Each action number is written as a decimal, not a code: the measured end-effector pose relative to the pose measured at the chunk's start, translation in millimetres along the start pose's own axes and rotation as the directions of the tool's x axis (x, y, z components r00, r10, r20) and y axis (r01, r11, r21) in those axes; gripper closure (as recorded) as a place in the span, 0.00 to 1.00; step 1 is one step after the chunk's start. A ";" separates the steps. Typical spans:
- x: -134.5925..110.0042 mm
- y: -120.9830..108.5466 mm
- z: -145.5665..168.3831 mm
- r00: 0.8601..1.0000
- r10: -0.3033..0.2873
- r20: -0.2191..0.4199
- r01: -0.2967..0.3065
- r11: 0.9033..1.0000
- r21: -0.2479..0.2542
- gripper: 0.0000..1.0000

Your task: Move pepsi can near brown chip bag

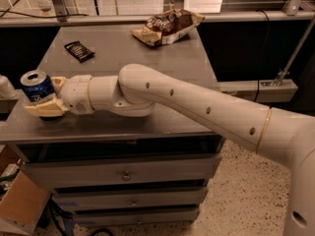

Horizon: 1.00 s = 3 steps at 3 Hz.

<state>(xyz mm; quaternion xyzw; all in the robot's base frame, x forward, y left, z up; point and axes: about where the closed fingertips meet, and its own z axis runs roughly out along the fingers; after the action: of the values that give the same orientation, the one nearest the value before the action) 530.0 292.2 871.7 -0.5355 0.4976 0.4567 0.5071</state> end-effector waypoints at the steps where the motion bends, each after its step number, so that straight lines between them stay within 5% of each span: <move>1: -3.5 -11.6 -31.1 0.999 -0.014 -0.031 0.016 0.998 0.053 1.00; 3: 13.2 -38.4 -142.5 0.986 0.024 -0.165 0.014 0.974 0.225 1.00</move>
Offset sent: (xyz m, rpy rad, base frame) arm 0.0521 -0.1674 0.0099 -0.1767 -0.0368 -0.2806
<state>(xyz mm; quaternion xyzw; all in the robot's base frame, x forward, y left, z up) 567.1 148.8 871.8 -0.5094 0.5883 0.3520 0.5200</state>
